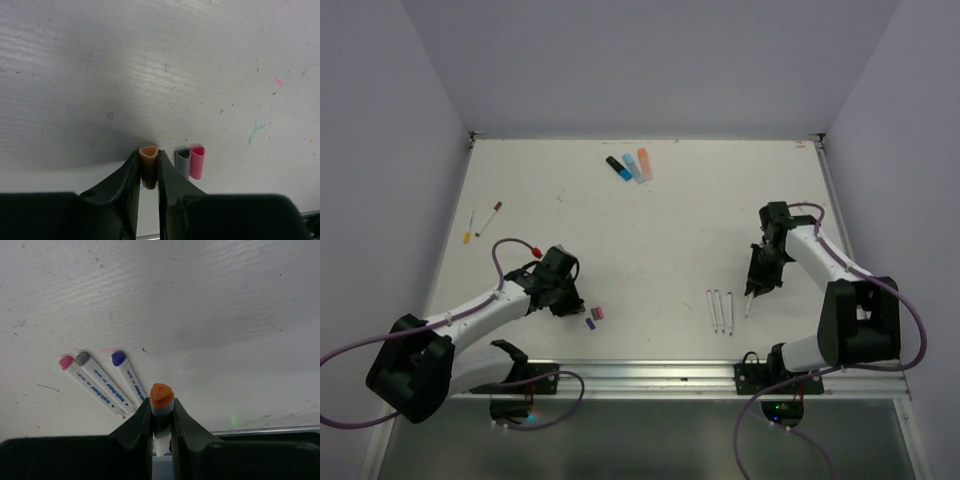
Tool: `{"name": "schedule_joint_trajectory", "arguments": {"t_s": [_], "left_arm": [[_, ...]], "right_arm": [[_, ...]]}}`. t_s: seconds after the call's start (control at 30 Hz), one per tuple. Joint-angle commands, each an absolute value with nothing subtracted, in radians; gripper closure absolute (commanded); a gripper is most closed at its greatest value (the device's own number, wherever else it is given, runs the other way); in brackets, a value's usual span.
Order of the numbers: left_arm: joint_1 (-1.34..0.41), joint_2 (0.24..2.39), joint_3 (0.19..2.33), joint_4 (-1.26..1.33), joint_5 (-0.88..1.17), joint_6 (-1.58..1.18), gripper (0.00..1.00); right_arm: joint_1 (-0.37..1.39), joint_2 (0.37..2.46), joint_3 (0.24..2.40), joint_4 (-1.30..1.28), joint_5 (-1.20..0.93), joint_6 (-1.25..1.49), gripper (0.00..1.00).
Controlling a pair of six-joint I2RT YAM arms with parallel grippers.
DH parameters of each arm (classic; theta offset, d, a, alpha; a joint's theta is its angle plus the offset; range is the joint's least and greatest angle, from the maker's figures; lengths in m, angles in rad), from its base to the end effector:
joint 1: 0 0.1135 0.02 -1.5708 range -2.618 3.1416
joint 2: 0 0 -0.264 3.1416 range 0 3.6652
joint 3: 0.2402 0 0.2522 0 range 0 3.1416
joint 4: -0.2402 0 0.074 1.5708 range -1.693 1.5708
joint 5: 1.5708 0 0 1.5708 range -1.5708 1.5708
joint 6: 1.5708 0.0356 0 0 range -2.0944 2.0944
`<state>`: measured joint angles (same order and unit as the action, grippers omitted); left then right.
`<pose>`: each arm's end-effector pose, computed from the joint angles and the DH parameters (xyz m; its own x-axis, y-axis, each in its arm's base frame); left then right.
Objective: Open the pen caps
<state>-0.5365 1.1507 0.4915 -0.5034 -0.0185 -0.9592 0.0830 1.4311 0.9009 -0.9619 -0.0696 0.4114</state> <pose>0.1604 -0.0946 0.1513 -0.8662 -0.4373 -0.2418 -0.3561 0.8797 -0.3153 0.2325 0.0218 0.1936 -0.9458 0.3216 -0.0443 0.3165 0.9438 0.0950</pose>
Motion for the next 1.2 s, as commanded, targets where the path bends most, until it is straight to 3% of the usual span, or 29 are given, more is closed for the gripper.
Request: {"name": "schedule_joint_trajectory", "arguments": {"t_s": [0.0,0.23,0.7,1.17], "left_arm": [[-0.529,1.164,0.443,-0.558,-0.055,-0.974,0.8],[-0.523,1.192,0.426,-0.551,-0.055,-0.973,0.68],[-0.514,1.126,0.457,-0.612,-0.11,-0.973,0.56],[-0.43,1.135,0.82,-0.778,-0.29,-0.846,0.34]], "right_arm": [[0.078,1.453,0.893,-0.936,-0.071,0.431,0.98],[0.078,1.486,0.888,-0.917,-0.075,0.436,0.91],[0.078,1.522,0.887,-0.911,-0.118,0.414,0.73],[0.078,1.445,0.945,-0.914,-0.213,0.403,0.68]]}}
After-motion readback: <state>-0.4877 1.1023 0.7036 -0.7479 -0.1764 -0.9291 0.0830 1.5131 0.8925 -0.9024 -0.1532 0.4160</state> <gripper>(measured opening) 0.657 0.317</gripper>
